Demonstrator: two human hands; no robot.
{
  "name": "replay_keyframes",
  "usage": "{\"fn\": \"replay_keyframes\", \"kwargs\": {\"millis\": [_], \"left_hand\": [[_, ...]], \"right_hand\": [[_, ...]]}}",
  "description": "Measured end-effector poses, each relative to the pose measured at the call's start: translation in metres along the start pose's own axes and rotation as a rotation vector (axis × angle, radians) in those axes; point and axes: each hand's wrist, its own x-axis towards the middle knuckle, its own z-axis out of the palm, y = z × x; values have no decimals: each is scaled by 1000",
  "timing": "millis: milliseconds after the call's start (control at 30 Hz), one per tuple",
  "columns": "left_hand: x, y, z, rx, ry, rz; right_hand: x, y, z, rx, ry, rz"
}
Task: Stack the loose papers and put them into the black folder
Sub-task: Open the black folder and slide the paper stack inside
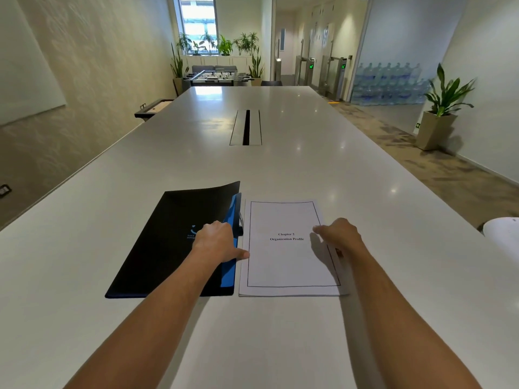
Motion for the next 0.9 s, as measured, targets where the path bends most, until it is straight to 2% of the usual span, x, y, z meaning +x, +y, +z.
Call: {"fn": "replay_keyframes", "kwargs": {"millis": [167,367,567,767,900], "left_hand": [[1,0,-1,26,-3,21],[3,-2,1,5,-1,20],[4,-2,5,19,22,18],[3,-1,4,29,14,21],[2,-1,3,35,4,22]], "right_hand": [[1,-3,-4,156,-66,19],[-10,-15,14,-103,57,31],[-13,-20,19,-144,90,-43],[-8,-13,9,8,55,4],[-5,-14,6,237,-28,8]]}}
